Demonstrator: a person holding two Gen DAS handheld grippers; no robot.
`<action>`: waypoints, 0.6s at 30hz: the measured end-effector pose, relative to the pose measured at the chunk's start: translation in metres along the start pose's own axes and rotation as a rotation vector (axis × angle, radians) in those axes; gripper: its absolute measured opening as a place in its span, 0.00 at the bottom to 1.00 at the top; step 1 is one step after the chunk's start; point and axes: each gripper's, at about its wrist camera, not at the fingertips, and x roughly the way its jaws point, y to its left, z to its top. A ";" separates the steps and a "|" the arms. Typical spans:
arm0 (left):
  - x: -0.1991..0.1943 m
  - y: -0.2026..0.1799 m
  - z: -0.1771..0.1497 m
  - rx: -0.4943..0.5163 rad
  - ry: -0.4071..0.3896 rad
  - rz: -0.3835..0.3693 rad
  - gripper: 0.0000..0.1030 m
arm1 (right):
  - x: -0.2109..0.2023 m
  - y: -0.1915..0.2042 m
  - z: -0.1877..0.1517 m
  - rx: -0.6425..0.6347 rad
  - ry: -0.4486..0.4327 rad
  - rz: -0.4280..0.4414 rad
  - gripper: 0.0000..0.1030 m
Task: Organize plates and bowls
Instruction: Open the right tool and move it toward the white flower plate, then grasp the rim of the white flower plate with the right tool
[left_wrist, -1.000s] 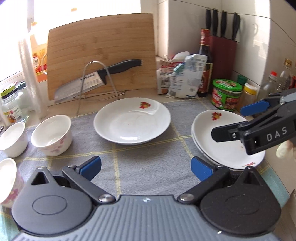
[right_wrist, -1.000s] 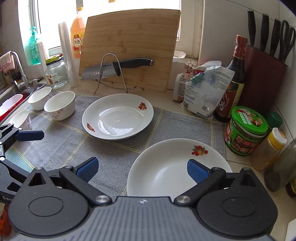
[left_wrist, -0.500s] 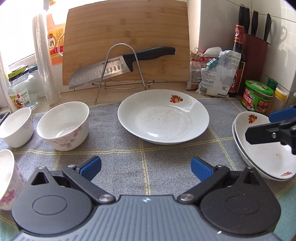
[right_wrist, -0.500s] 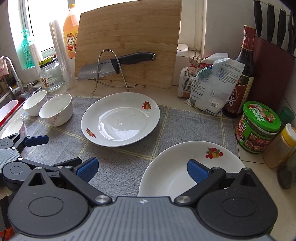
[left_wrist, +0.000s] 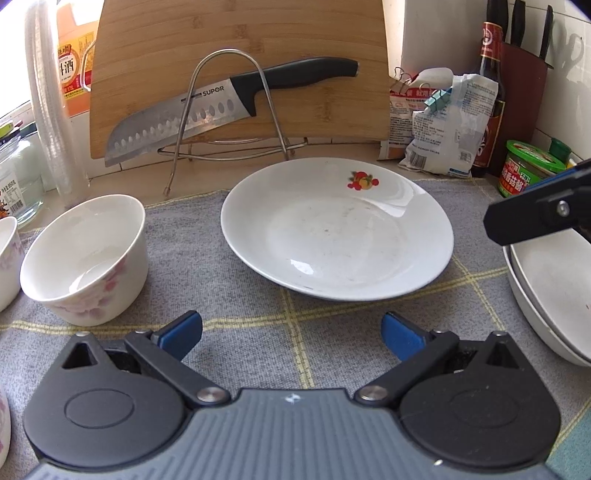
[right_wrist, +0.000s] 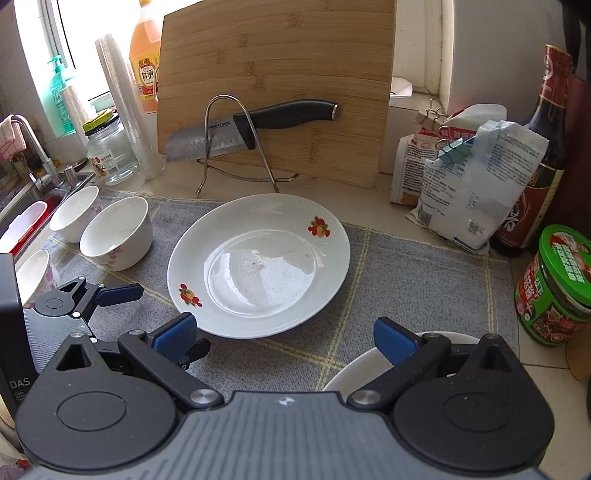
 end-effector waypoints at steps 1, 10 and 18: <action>0.002 0.001 0.001 -0.001 0.002 -0.001 0.99 | 0.005 -0.002 0.003 -0.002 0.010 0.010 1.00; 0.019 0.003 0.004 0.019 0.018 -0.023 0.99 | 0.048 -0.012 0.033 -0.070 0.084 0.016 1.00; 0.025 0.002 0.007 0.048 0.011 -0.042 1.00 | 0.082 -0.020 0.053 -0.104 0.193 0.032 1.00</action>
